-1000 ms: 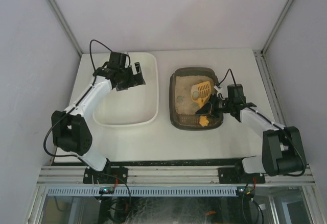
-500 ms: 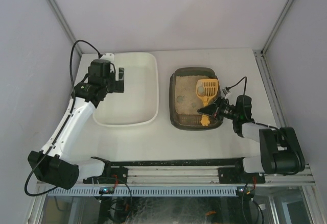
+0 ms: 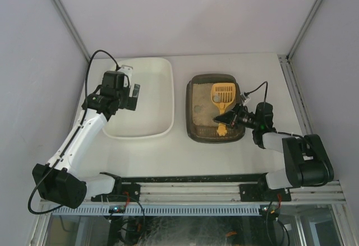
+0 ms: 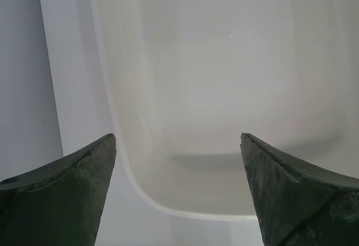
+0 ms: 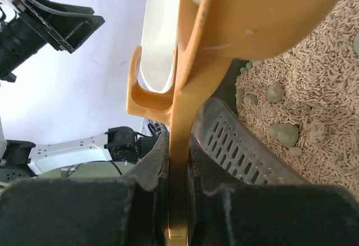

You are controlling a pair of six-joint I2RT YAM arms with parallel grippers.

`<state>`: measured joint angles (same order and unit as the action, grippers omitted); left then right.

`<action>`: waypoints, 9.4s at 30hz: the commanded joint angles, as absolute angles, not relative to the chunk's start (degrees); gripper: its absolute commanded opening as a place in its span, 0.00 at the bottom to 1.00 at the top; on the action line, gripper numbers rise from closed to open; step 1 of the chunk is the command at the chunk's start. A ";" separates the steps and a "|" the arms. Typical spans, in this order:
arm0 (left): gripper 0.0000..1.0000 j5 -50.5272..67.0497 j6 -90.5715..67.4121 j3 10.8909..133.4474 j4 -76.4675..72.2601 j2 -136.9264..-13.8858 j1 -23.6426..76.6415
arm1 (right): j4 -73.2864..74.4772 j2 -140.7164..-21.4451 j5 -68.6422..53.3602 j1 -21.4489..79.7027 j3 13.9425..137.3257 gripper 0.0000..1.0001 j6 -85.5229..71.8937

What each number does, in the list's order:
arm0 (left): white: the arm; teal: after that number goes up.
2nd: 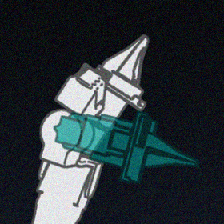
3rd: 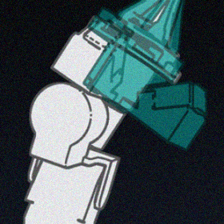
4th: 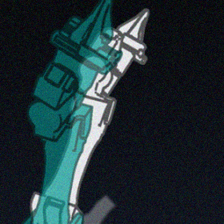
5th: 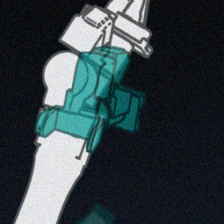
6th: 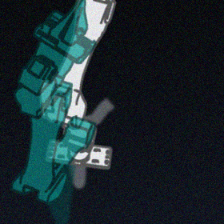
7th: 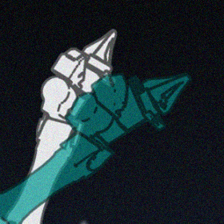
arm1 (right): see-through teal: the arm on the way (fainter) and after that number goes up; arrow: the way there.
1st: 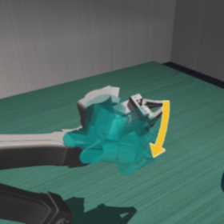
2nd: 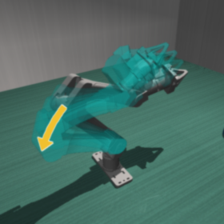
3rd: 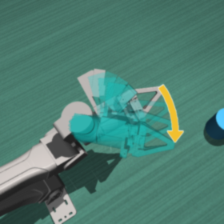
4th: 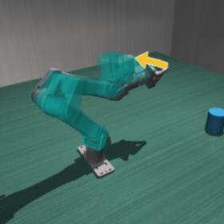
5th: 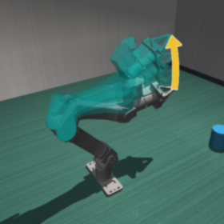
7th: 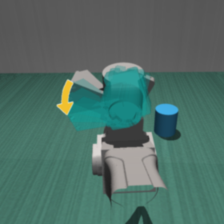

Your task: Clean the litter box

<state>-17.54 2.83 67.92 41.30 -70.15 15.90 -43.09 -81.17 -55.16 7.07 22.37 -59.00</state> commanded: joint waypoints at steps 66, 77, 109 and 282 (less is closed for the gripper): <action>0.87 25.00 0.00 78.29 53.68 -76.00 -18.80 | 47.86 -107.74 2.81 55.26 94.21 0.00 -13.25; 0.87 23.38 0.09 78.89 54.31 -76.14 -18.79 | 52.17 -111.23 29.79 64.25 98.92 0.00 -7.78; 1.00 0.09 -26.15 91.84 34.55 -89.33 23.42 | 45.13 -82.42 -14.84 27.59 63.72 0.00 -29.46; 0.92 22.32 5.97 92.54 55.74 -88.82 -4.66 | -6.97 -86.64 -52.62 28.58 49.88 0.00 -43.50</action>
<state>19.97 2.96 90.37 53.04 -90.13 -2.83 -17.37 -88.53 -55.83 23.62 43.72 -50.48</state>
